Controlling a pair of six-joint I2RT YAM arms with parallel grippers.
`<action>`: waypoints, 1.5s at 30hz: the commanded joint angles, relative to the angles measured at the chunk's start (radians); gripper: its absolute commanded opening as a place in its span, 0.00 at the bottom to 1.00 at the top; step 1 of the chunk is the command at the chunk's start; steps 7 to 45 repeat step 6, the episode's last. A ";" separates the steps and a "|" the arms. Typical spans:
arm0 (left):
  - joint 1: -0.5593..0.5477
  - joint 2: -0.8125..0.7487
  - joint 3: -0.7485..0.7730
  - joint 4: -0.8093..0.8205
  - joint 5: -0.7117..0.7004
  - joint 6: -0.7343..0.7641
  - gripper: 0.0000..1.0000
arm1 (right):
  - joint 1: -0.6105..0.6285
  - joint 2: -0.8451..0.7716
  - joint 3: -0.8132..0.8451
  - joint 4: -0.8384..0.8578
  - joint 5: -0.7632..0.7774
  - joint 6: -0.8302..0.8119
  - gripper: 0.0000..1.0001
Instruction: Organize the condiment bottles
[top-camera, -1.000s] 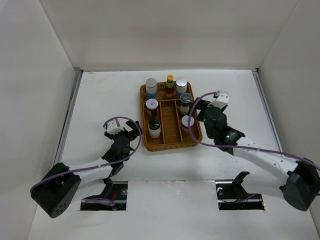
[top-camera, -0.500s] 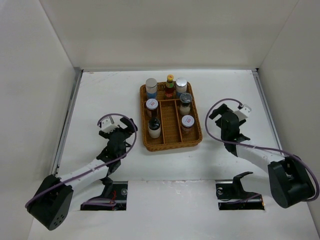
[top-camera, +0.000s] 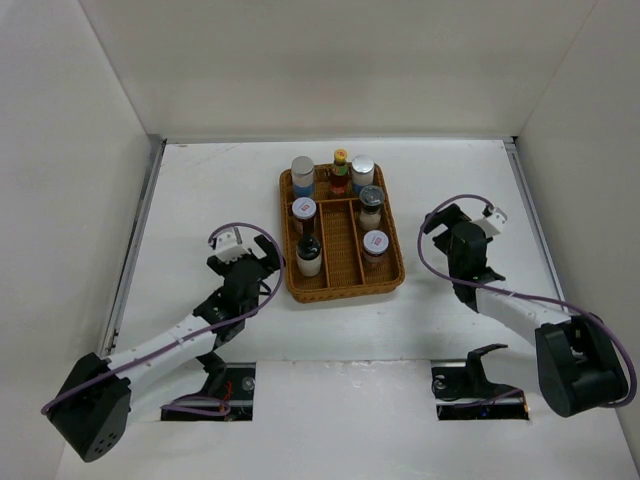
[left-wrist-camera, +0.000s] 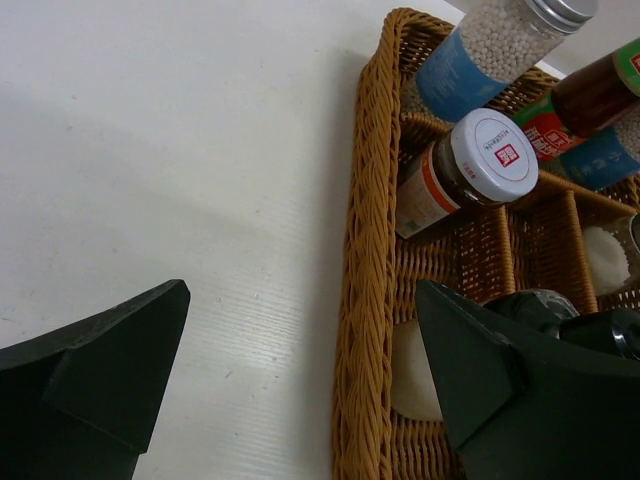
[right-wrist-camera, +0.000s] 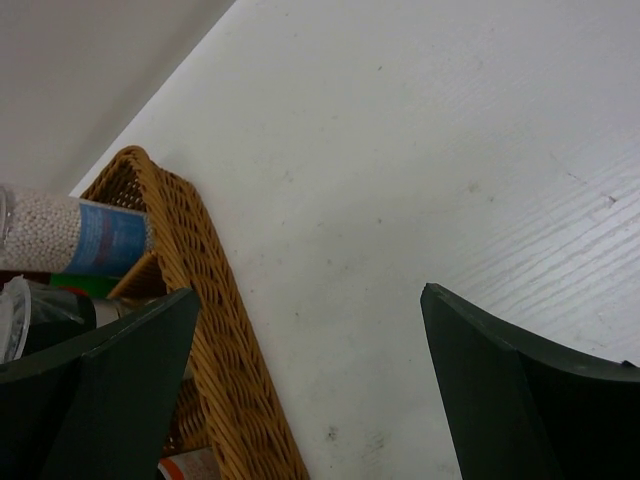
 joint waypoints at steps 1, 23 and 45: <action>-0.007 -0.015 0.047 -0.022 -0.012 -0.003 1.00 | -0.007 0.005 0.011 0.067 -0.033 0.010 1.00; 0.005 0.015 0.053 -0.023 -0.012 -0.001 1.00 | -0.007 0.010 0.013 0.065 -0.033 0.010 1.00; 0.005 0.015 0.053 -0.023 -0.012 -0.001 1.00 | -0.007 0.010 0.013 0.065 -0.033 0.010 1.00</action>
